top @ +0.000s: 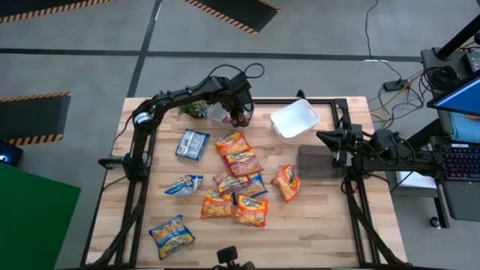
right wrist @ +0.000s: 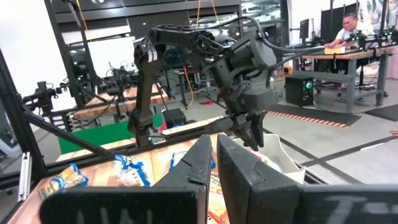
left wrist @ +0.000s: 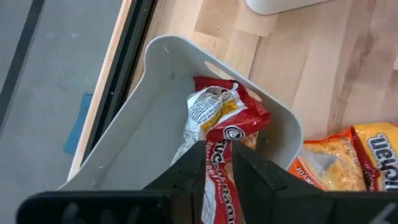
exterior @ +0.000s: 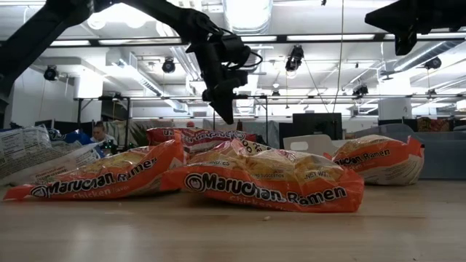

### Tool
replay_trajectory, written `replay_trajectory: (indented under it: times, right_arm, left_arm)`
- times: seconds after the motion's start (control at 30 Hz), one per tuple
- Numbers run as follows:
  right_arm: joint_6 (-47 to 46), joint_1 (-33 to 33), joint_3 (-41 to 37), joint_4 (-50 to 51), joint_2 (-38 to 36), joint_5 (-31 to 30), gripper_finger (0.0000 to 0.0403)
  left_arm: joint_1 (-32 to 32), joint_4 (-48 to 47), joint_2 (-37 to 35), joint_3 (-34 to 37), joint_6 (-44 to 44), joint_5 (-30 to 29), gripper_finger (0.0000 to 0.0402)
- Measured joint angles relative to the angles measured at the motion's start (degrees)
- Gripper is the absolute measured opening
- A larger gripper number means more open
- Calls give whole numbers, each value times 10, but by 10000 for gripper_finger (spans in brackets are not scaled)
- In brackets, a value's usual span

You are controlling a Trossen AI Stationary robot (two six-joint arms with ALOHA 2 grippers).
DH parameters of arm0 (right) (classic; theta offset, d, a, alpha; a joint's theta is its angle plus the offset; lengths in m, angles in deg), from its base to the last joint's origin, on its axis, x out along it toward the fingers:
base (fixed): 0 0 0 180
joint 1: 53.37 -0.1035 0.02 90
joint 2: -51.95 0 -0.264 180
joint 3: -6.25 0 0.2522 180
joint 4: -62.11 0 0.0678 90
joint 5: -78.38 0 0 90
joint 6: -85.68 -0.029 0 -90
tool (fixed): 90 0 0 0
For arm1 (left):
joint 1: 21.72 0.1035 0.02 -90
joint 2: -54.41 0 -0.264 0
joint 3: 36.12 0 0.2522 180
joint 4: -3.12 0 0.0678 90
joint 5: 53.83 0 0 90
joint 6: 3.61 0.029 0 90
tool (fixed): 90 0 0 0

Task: Sort Maruchan noodles
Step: Put the orange noodle pack into the white bin

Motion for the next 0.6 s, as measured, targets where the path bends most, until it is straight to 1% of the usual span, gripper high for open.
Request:
replay_trajectory:
  times: [0.13,0.23,0.37,0.5,0.6]
  right_arm:
    - [-7,0,0,0,0,0,18]
    - [-21,0,0,0,0,0,18]
    - [-47,0,0,0,0,0,18]
    - [-81,0,-1,0,1,0,18]
    - [-142,0,-11,-1,6,1,18]
  left_arm:
    - [-14,-1,-4,0,-27,1,74]
    - [-35,-2,-12,0,-41,14,74]
    - [-86,-22,-16,0,-54,24,73]
    - [-146,-44,-18,0,-48,24,66]
    - [-192,-63,-19,0,-21,24,59]
